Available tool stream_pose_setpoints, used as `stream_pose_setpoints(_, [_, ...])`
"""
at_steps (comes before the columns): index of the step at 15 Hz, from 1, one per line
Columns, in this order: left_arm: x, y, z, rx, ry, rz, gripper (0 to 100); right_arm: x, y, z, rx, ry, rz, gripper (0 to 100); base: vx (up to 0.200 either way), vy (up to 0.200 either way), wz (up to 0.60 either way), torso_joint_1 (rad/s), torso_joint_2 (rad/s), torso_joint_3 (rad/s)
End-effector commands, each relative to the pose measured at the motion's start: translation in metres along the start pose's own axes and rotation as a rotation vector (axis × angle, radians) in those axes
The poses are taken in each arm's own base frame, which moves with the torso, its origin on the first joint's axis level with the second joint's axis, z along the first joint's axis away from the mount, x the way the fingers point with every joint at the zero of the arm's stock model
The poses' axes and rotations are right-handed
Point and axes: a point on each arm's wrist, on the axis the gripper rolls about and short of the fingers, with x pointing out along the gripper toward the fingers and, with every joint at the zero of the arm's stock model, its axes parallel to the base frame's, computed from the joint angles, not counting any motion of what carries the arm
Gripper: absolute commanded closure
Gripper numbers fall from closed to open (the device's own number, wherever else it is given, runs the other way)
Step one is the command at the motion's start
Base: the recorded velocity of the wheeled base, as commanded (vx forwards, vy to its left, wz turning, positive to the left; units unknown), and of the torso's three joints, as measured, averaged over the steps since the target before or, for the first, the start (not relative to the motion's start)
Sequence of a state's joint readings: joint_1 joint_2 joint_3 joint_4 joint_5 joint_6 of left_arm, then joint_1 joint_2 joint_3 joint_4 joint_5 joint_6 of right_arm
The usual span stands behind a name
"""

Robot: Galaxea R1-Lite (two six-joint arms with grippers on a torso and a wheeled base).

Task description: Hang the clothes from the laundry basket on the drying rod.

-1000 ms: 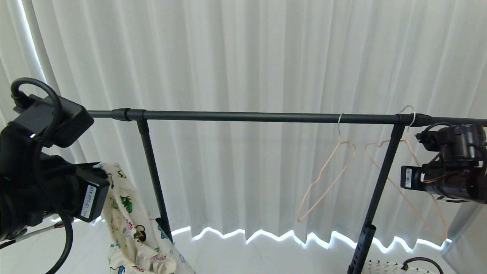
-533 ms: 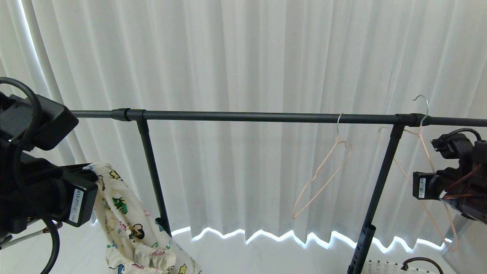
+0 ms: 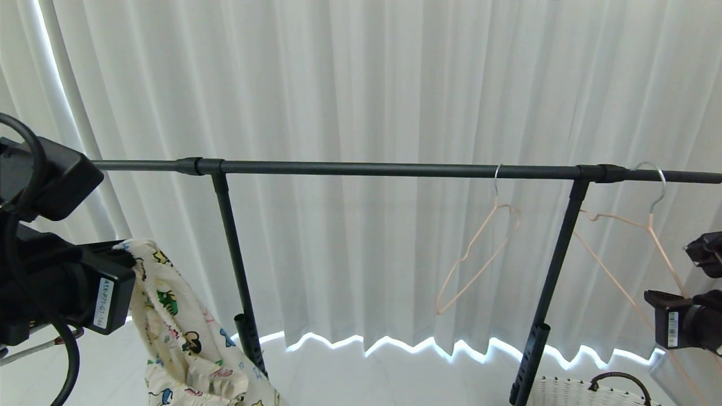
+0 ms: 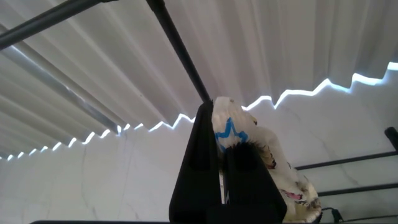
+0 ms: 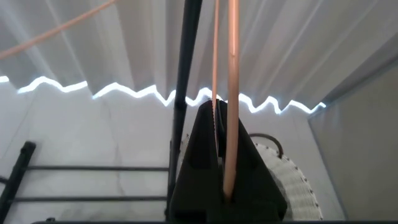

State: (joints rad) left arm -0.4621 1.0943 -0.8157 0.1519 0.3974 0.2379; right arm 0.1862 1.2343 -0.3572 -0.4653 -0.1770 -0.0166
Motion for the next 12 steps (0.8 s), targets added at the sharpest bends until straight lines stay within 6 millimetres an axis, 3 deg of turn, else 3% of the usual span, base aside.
stream_pose_setpoints(1, [0.001, 0.000, 0.000, 0.001, 0.003, -0.001, 100, -0.019, -0.001, 0.003, -0.007, -0.062, 0.016, 100, -0.200, 0.000, 0.00, -0.012, -0.01, 0.007])
stream_pose_setpoints(7, [0.004, -0.002, -0.002, 0.006, 0.019, -0.004, 100, -0.024, 0.002, 0.004, -0.022, -0.071, 0.048, 100, -0.200, 0.000, 0.00, -0.002, 0.00, 0.002])
stream_pose_setpoints(10, [0.006, -0.005, -0.009, 0.017, 0.038, -0.015, 100, -0.019, 0.008, 0.009, -0.033, -0.067, 0.194, 100, -0.200, 0.000, 0.00, 0.001, 0.01, 0.001])
stream_pose_setpoints(12, [0.006, -0.007, -0.011, 0.024, 0.044, -0.022, 100, -0.013, 0.021, 0.016, -0.055, -0.059, 0.285, 100, 0.000, 0.000, 0.00, 0.000, 0.00, 0.000])
